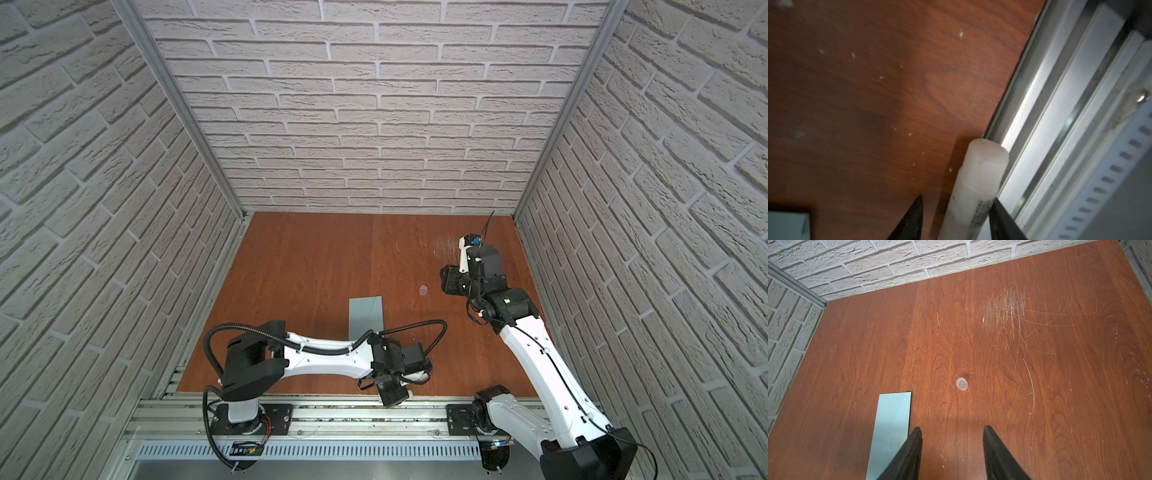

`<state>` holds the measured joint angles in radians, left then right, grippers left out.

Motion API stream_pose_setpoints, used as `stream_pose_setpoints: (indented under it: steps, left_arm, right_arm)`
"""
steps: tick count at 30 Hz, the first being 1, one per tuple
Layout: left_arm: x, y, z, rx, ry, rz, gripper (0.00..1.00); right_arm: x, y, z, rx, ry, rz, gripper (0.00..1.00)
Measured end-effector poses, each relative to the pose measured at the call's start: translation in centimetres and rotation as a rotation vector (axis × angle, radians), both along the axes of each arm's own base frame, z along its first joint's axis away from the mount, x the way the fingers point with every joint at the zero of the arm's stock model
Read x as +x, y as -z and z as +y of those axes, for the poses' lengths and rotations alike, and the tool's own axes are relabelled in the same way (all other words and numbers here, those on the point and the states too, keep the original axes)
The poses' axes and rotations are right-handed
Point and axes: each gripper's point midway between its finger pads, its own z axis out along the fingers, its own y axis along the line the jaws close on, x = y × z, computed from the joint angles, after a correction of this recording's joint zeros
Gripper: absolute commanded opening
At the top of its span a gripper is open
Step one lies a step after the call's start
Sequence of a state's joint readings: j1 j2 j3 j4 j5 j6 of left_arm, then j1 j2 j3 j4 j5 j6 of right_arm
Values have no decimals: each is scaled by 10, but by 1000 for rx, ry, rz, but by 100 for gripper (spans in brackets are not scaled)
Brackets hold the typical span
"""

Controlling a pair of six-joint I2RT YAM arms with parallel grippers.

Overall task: Place the letter into the envelope and seal it
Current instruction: 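Grasp the white glue stick with the left gripper near the table edge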

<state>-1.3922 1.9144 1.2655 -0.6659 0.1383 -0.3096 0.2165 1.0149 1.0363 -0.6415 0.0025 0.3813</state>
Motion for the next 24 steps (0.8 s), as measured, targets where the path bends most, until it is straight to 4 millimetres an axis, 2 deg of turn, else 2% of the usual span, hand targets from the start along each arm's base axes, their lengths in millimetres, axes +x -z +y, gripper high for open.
stream_pose_setpoints:
  steps: [4,8,13,19,24]
  left_arm:
    - [0,1,0,-2,5,-5,43]
    - [-1,2,0,-1,15,-12,45]
    - [0,2,1,-3,27,-31,38]
    - [1,3,2,-12,26,-41,38]
    - [4,4,3,-17,23,-59,28]
  right_arm:
    - [0,0,-1,0,3,2,49]
    - [-1,1,-2,-1,5,6,49]
    - [-1,1,-1,1,3,7,49]
    - [0,2,0,4,1,11,49]
    - [0,3,0,8,2,15,48]
